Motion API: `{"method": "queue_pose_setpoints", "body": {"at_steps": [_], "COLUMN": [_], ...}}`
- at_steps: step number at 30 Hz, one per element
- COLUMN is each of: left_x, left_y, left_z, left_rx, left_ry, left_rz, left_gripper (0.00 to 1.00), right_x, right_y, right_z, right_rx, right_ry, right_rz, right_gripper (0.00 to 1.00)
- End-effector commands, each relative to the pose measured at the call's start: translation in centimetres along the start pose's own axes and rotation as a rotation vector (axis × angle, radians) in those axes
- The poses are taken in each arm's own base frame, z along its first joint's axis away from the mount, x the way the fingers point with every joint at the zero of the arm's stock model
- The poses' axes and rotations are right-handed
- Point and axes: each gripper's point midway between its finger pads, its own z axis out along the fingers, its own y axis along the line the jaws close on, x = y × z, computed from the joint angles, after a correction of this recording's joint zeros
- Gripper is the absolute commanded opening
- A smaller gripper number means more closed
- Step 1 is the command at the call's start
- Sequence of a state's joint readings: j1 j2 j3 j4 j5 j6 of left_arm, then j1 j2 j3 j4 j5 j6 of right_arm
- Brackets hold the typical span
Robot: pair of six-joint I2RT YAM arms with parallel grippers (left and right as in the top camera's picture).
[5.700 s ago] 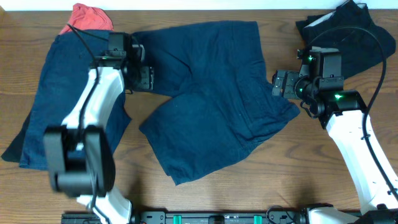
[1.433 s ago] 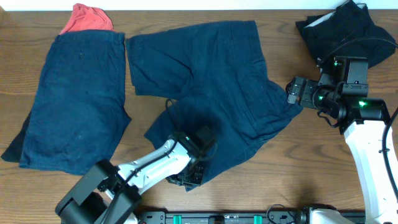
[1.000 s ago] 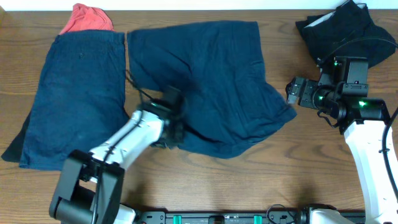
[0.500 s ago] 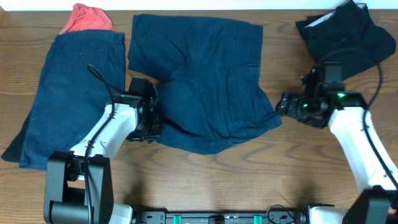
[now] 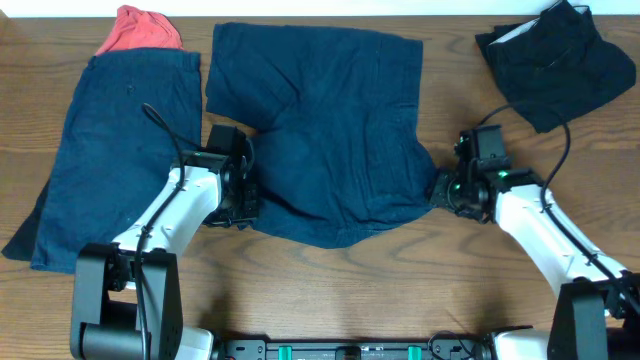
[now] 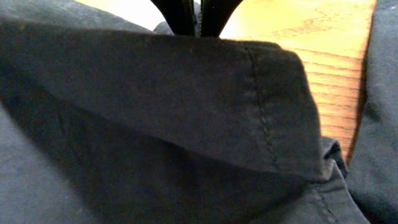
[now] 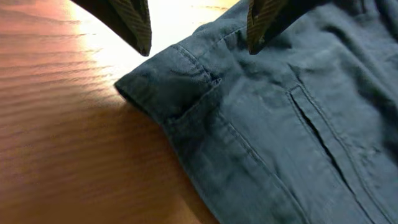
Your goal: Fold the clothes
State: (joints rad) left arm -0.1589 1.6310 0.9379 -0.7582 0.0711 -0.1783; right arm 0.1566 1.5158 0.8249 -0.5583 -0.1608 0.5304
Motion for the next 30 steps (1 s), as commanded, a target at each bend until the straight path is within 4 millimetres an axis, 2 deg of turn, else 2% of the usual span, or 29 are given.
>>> {"method": "queue_pose_setpoints", "body": {"at_steps": [1, 6, 10, 11, 14, 19, 20, 21, 23, 24, 30], "left_x": [-0.5, -0.5, -0.6, -0.6, -0.7, -0.7, -0.7, -0.7, -0.7, -0.7, -0.9], "left_y": [0.1, 0.1, 0.1, 0.1, 0.1, 0.1, 0.1, 0.1, 0.1, 0.1, 0.0], "left_z": [-0.2, -0.2, -0.2, -0.2, -0.2, -0.2, -0.2, -0.2, -0.2, -0.2, -0.2], "left_rx": [-0.006, -0.007, -0.007, -0.006, -0.006, -0.005, -0.005, -0.005, -0.005, -0.005, -0.003], "left_ry": [-0.009, -0.01, -0.01, -0.013, -0.014, -0.017, -0.017, -0.017, -0.017, -0.017, -0.024], "left_rz": [0.01, 0.01, 0.01, 0.01, 0.01, 0.01, 0.01, 0.01, 0.01, 0.01, 0.01], "left_gripper": [0.06, 0.06, 0.06, 0.06, 0.06, 0.06, 0.06, 0.06, 0.06, 0.06, 0.06], "right_x": [0.9, 1.1, 0.9, 0.8, 0.7, 0.7, 0.7, 0.8, 0.9, 1.0, 0.7], "right_y": [-0.3, -1.3, -1.4, -1.3, -1.3, -1.4, -1.4, -1.4, -1.5, -1.6, -1.7], "right_z": [0.9, 1.6, 1.9, 1.9, 1.9, 1.9, 1.9, 1.9, 2.0, 2.0, 2.0], "right_rx": [0.019, 0.049, 0.041, 0.037, 0.036, 0.042, 0.043, 0.043, 0.047, 0.048, 0.056], "right_ry": [0.011, -0.017, -0.035, -0.04, -0.043, -0.048, -0.046, -0.045, -0.04, -0.038, -0.056], "right_rz": [0.027, 0.026, 0.04, 0.039, 0.038, 0.038, 0.039, 0.039, 0.039, 0.04, 0.038], "right_gripper": [0.49, 0.52, 0.5, 0.45, 0.15, 0.12, 0.14, 0.2, 0.4, 0.44, 0.49]}}
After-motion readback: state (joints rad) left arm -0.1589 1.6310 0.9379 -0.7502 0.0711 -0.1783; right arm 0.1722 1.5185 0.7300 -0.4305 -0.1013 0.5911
